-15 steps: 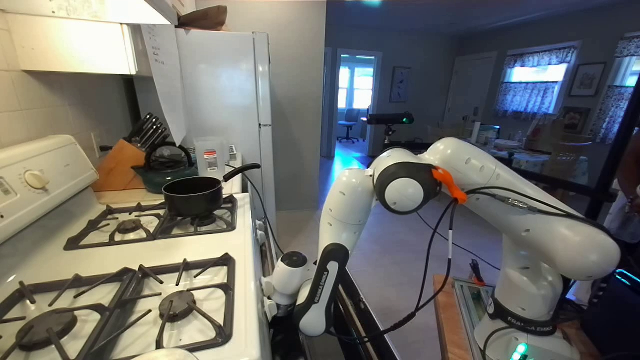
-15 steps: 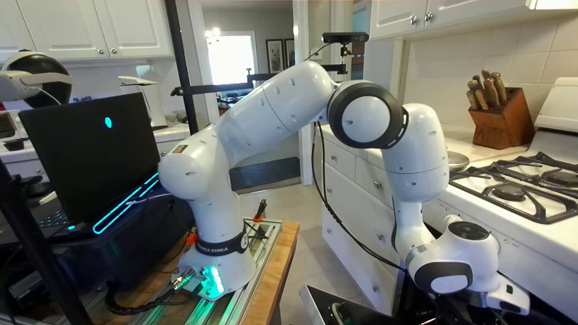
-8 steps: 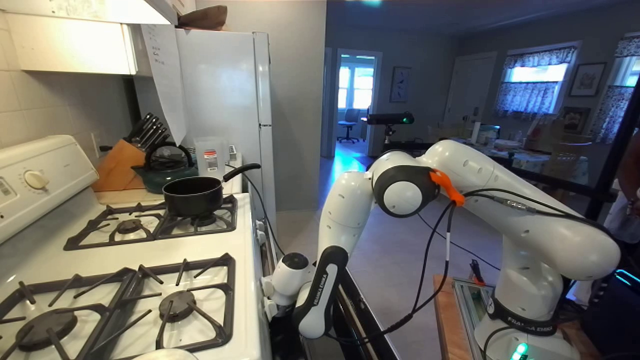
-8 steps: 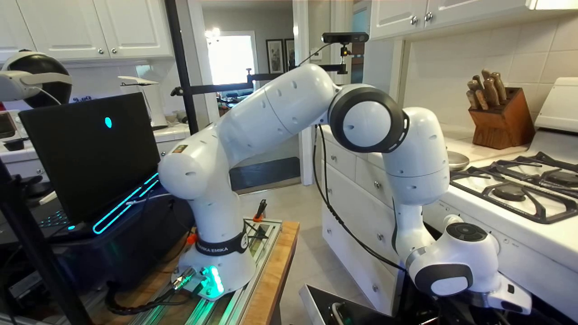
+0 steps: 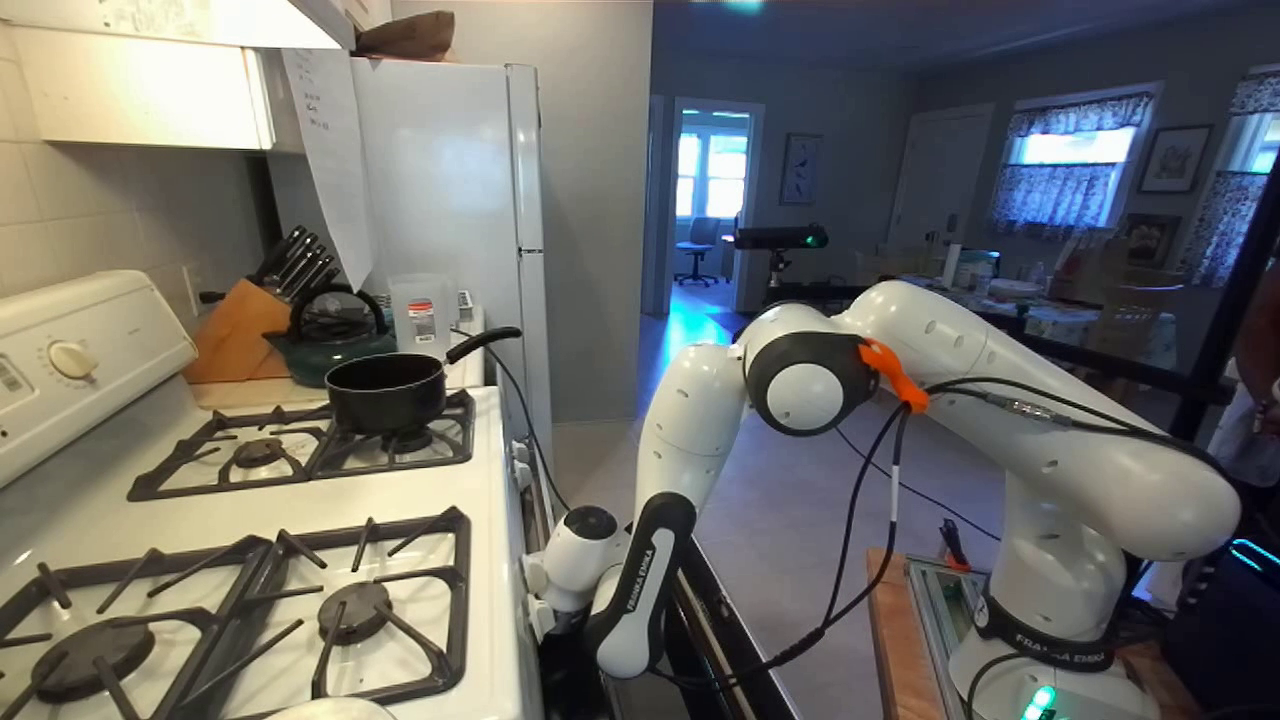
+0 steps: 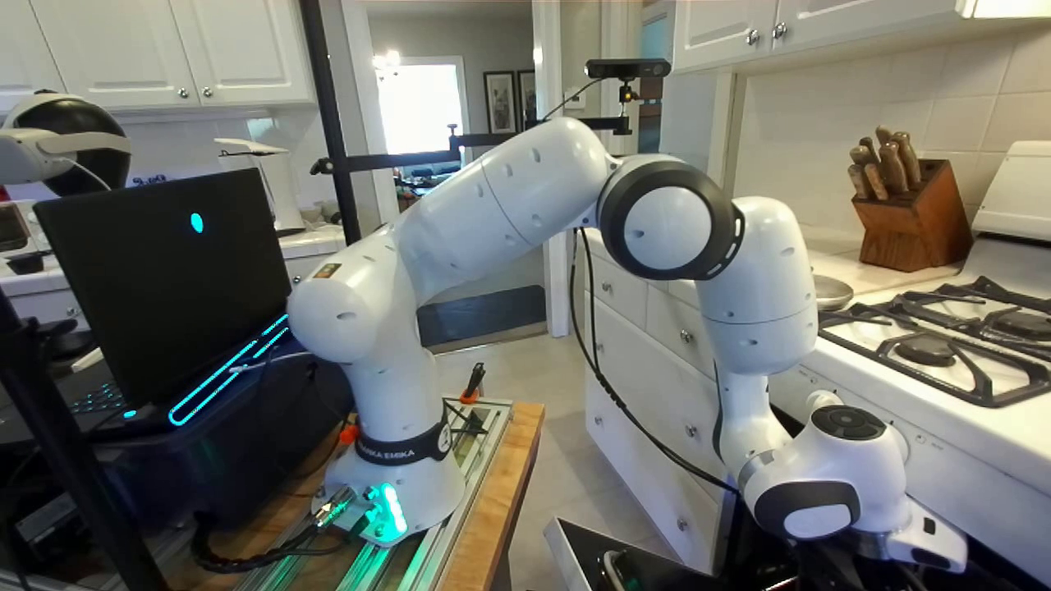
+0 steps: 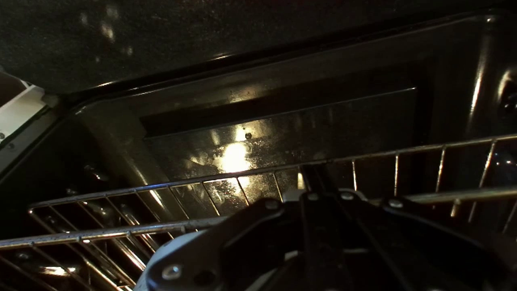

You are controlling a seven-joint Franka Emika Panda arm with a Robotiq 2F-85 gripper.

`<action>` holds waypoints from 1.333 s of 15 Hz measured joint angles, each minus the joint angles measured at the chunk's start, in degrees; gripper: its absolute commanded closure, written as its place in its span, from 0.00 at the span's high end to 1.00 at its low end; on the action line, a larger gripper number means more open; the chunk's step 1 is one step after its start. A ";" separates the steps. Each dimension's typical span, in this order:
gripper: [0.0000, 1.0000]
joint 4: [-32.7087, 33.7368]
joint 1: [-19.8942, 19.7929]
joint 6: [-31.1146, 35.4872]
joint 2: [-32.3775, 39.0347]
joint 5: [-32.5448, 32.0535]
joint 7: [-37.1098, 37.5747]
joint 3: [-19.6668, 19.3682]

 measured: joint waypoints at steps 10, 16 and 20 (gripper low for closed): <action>0.00 0.47 -0.52 0.23 0.34 0.18 0.64 0.53; 0.00 0.49 -0.58 0.41 0.38 0.30 1.43 0.63; 0.00 0.53 -0.58 0.47 0.41 0.39 2.42 0.64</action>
